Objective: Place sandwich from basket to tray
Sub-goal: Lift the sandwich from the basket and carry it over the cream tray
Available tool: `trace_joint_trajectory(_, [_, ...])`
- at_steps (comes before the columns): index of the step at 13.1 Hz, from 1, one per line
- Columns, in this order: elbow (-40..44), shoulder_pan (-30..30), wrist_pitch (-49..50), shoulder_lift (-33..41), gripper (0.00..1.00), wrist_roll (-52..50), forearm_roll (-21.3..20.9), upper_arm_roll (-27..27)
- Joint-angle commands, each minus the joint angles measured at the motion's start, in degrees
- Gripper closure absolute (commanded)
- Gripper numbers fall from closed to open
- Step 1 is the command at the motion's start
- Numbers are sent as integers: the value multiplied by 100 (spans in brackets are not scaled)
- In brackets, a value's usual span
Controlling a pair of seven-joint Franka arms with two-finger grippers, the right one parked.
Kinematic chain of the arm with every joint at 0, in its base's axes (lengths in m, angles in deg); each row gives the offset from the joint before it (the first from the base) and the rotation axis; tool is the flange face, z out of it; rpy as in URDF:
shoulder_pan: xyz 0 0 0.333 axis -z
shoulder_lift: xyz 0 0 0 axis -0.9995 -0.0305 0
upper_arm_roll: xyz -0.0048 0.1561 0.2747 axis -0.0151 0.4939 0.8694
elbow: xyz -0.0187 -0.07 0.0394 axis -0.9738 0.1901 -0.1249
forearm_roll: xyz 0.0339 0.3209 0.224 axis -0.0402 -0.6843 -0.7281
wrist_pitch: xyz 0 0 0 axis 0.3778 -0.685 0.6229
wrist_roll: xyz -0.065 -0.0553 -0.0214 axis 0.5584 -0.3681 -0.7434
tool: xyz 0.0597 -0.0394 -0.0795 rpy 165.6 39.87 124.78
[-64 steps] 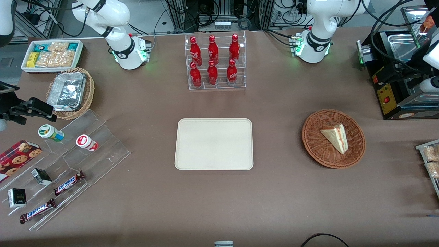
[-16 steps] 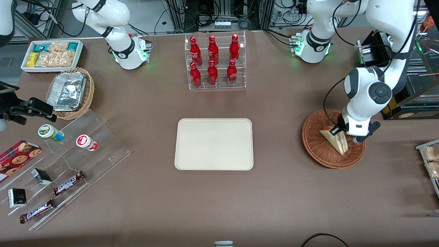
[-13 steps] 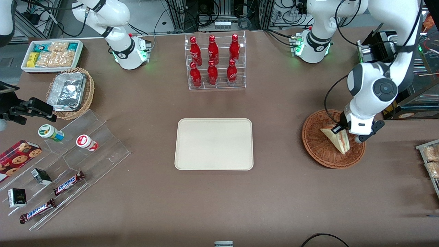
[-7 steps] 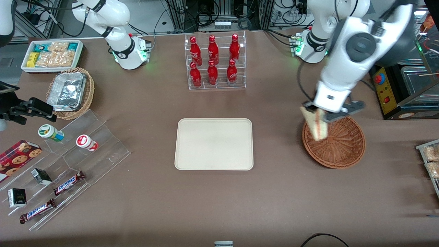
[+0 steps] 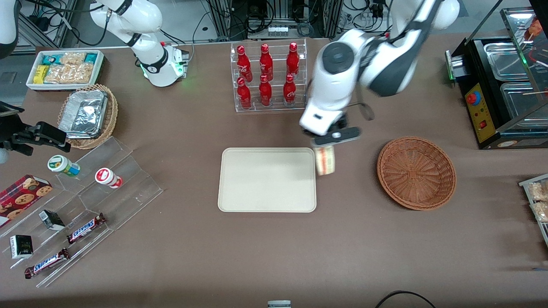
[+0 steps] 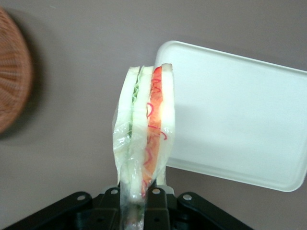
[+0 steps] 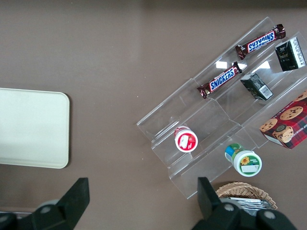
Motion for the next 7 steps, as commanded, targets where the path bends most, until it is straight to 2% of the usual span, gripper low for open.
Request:
trace_joint_trajectory(1, [267,452,-393,-647,89,-287,-68,107])
trace_joint_trajectory(4, [276,752,-1042,-1254,89,-427,-261,107])
trace_joint_trajectory(7, [241,832,-1246,-1492,89,-603,-506,116])
